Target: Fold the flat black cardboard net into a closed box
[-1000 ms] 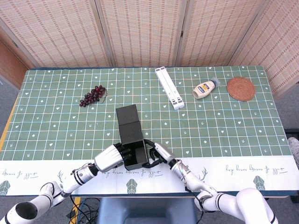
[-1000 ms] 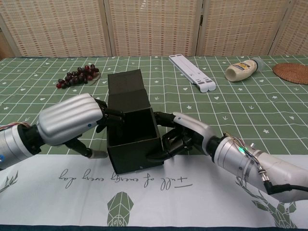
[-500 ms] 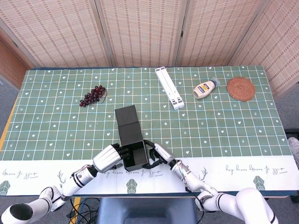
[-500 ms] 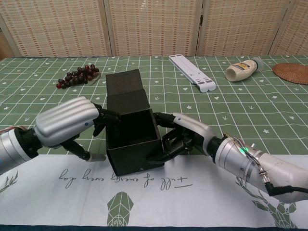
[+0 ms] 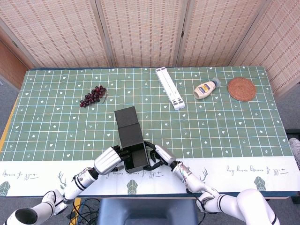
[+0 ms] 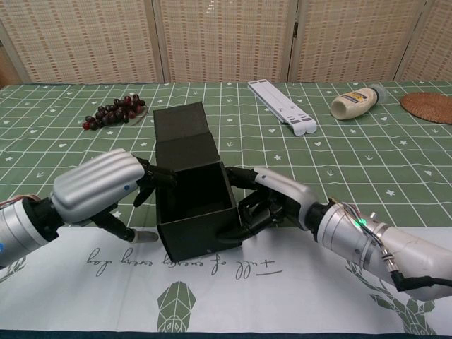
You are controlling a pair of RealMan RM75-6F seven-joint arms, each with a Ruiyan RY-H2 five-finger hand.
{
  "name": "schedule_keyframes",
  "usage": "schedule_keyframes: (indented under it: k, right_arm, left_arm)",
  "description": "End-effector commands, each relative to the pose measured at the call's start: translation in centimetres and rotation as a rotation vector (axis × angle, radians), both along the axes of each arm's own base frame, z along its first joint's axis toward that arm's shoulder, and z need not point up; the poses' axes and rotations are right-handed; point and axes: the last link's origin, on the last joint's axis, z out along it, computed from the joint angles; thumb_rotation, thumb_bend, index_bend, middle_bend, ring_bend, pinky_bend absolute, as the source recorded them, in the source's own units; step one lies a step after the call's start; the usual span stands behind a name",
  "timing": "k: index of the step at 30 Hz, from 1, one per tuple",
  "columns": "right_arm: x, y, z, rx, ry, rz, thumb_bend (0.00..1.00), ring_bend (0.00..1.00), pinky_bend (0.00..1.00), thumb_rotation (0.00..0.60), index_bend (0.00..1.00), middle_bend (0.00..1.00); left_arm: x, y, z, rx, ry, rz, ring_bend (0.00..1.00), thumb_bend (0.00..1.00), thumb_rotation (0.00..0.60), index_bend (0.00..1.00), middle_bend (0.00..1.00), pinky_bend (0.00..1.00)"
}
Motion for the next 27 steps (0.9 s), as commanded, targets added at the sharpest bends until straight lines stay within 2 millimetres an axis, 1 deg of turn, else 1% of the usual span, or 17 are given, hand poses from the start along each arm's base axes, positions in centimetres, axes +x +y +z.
schedule_keyframes:
  k: [1,10,24,27]
  right_arm:
    - [0.0,0.0,0.0,-0.002,0.002,0.002,0.30,0.76,1.00,0.600,0.29,0.39]
    - [-0.1,0.1,0.0,0.000,-0.003,-0.002,0.30,0.76,1.00,0.600,0.29,0.39]
    - [-0.1,0.2,0.0,0.004,-0.006,-0.001,0.30,0.76,1.00,0.600,0.29,0.40]
    - [-0.1,0.3,-0.1,0.005,-0.006,-0.001,0.30,0.76,1.00,0.600,0.29,0.40]
  left_arm:
    - [0.1,-0.2,-0.2,0.008,-0.019,-0.002,0.63,0.09,0.600,0.52,0.45,0.53]
    - [0.0,-0.5,-1.0,0.008,-0.017,-0.015,0.63,0.09,0.600,0.54,0.47,0.53]
    - [0.2,-0.6,-1.7,-0.002,-0.003,-0.030,0.63,0.09,0.600,0.55,0.48,0.53]
    - [0.4,-0.6,-1.7,0.002,0.006,-0.043,0.63,0.09,0.600,0.56,0.50,0.53]
